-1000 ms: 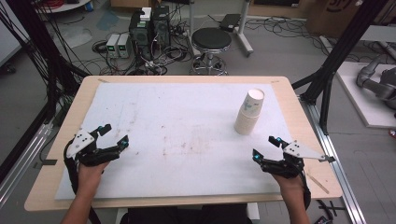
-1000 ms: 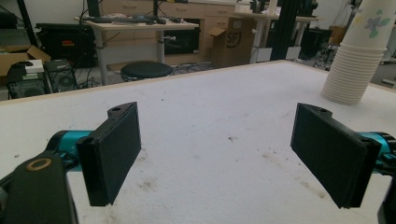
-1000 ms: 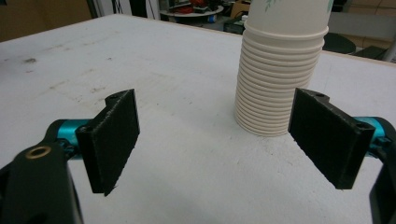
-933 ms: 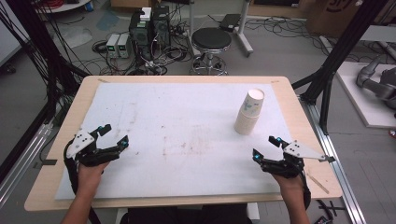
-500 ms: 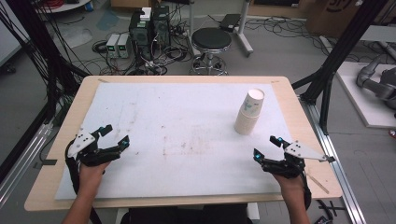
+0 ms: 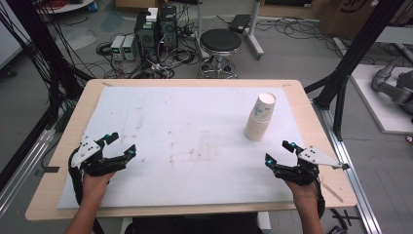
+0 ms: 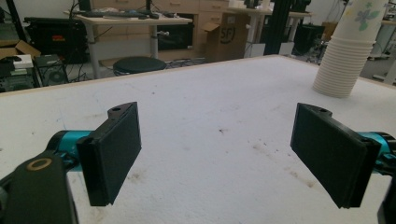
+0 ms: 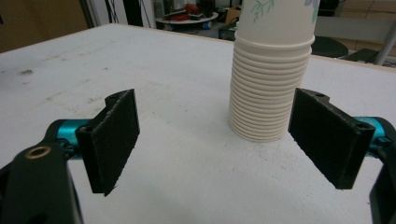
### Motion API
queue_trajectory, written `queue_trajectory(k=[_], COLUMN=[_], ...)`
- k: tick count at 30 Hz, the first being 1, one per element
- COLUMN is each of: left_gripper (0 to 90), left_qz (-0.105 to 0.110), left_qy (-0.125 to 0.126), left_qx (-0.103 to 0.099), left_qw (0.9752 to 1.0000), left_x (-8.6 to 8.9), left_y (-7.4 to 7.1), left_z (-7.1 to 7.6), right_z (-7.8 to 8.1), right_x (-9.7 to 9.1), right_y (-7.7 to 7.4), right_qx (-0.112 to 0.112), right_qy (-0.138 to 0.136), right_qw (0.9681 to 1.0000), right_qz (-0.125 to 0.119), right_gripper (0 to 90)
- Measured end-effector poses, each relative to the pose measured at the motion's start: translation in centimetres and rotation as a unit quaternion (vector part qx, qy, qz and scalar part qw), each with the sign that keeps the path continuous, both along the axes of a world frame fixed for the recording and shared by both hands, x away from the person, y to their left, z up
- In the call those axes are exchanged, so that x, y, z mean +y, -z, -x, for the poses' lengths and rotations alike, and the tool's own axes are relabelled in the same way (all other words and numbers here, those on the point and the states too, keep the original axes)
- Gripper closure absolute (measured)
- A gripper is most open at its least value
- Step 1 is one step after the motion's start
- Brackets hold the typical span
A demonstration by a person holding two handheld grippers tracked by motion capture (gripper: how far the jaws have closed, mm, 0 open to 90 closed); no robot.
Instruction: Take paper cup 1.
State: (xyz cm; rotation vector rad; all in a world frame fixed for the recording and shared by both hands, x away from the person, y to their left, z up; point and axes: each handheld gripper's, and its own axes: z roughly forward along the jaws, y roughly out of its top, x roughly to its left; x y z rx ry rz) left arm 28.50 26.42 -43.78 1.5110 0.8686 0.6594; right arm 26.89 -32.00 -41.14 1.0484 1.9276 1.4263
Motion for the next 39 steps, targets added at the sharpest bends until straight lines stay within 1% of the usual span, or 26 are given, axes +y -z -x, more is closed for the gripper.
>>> queue_trajectory(k=[1, 4, 5, 7, 9, 10, 11, 12, 13, 17, 18, 19, 20, 21, 22, 25, 26, 27, 28, 30, 32, 39], left_gripper=[16.1, 16.1, 16.1, 16.1, 16.1, 16.1, 16.1, 16.1, 16.1, 16.1, 16.1, 16.1, 16.1, 16.1, 16.1, 16.1, 16.1, 16.1, 16.1, 16.1, 16.1, 16.1], left_qz=[0.002, 0.001, 0.005, 0.006, 0.004, 0.004, 0.006, 0.006, 0.006, 0.010, 0.010, 0.011, 0.011, 0.011, 0.012, 0.009, 0.009, 0.009, 0.008, 0.008, 0.007, 0.009], left_qy=[-0.002, -0.001, -0.004, -0.003, -0.003, -0.003, -0.003, -0.003, -0.002, -0.004, -0.004, -0.003, -0.003, -0.003, -0.003, 0.000, 0.000, 0.000, -0.001, 0.001, 0.000, -0.001], left_qx=[0.000, 0.000, 0.001, 0.003, 0.004, 0.005, 0.005, 0.005, 0.005, 0.007, 0.007, 0.007, 0.007, 0.009, 0.009, 0.008, 0.008, 0.008, 0.010, 0.010, 0.012, 0.013], left_qw=[1.0000, 1.0000, 1.0000, 1.0000, 1.0000, 1.0000, 1.0000, 1.0000, 1.0000, 0.9999, 0.9999, 0.9999, 0.9999, 0.9999, 0.9999, 0.9999, 0.9999, 0.9999, 0.9999, 0.9999, 0.9999, 0.9999], left_x=[0.0, 0.1, 0.2, 0.2, 0.2, 0.2, 0.1, 0.1, 0.1, 0.1, 0.1, 0.1, 0.1, 0.1, 0.0, -0.1, -0.1, -0.1, -0.1, -0.1, -0.1, 0.0], left_y=[0.0, 0.0, 0.1, 0.1, 0.1, 0.1, 0.1, 0.1, 0.1, 0.2, 0.2, 0.2, 0.2, 0.3, 0.3, 0.2, 0.2, 0.2, 0.3, 0.3, 0.4, 0.4], left_z=[0.0, 0.0, -0.1, -0.1, -0.1, -0.2, -0.1, -0.1, -0.2, -0.1, -0.1, -0.2, -0.2, -0.2, -0.2, -0.2, -0.2, -0.2, -0.3, -0.3, -0.3, -0.4], right_z=[0.0, -0.2, -0.4, -0.7, -0.9, -0.9, -0.9, -0.9, -1.0, -1.8, -1.8, -2.2, -2.2, -2.6, -2.9, -3.8, -3.8, -4.6, -5.0, -5.8, -6.6, -9.8], right_x=[0.1, 0.3, 0.4, 0.6, 0.7, 0.7, 0.8, 0.8, 0.9, 0.8, 0.8, 0.8, 0.8, 0.8, 0.8, 0.8, 0.8, 0.8, 0.8, 0.8, 0.8, 1.4], right_y=[-0.1, -0.2, -0.3, -0.6, -1.4, -1.4, -2.2, -2.2, -2.9, -4.1, -4.1, -5.1, -5.1, -6.2, -6.7, -8.2, -8.2, -8.8, -9.0, -9.4, -9.5, -9.5], right_qx=[0.003, -0.001, 0.001, 0.002, -0.001, -0.001, -0.009, -0.009, -0.016, -0.012, -0.012, -0.020, -0.020, -0.028, -0.032, -0.034, -0.034, -0.033, -0.034, -0.030, -0.024, 0.011], right_qy=[-0.002, -0.002, -0.004, -0.007, -0.009, -0.009, -0.014, -0.014, -0.018, -0.015, -0.015, -0.015, -0.015, -0.015, -0.014, -0.009, -0.009, -0.007, -0.006, -0.003, 0.002, 0.017], right_qw=[1.0000, 1.0000, 1.0000, 1.0000, 0.9998, 0.9998, 0.9994, 0.9994, 0.9993, 0.9996, 0.9996, 0.9995, 0.9995, 0.9994, 0.9994, 0.9994, 0.9994, 0.9994, 0.9994, 0.9995, 0.9997, 0.9995], right_qz=[-0.002, -0.002, -0.006, -0.007, -0.018, -0.018, -0.031, -0.031, -0.029, -0.021, -0.021, -0.017, -0.017, -0.012, -0.008, -0.003, -0.003, -0.001, 0.000, -0.001, 0.004, 0.026], right_gripper=[16.8, 16.8, 16.8, 16.8, 16.8, 16.8, 16.7, 16.7, 16.8, 16.8, 16.8, 16.8, 16.8, 16.8, 16.8, 16.8, 16.8, 16.8, 16.8, 16.8, 16.8, 16.8])
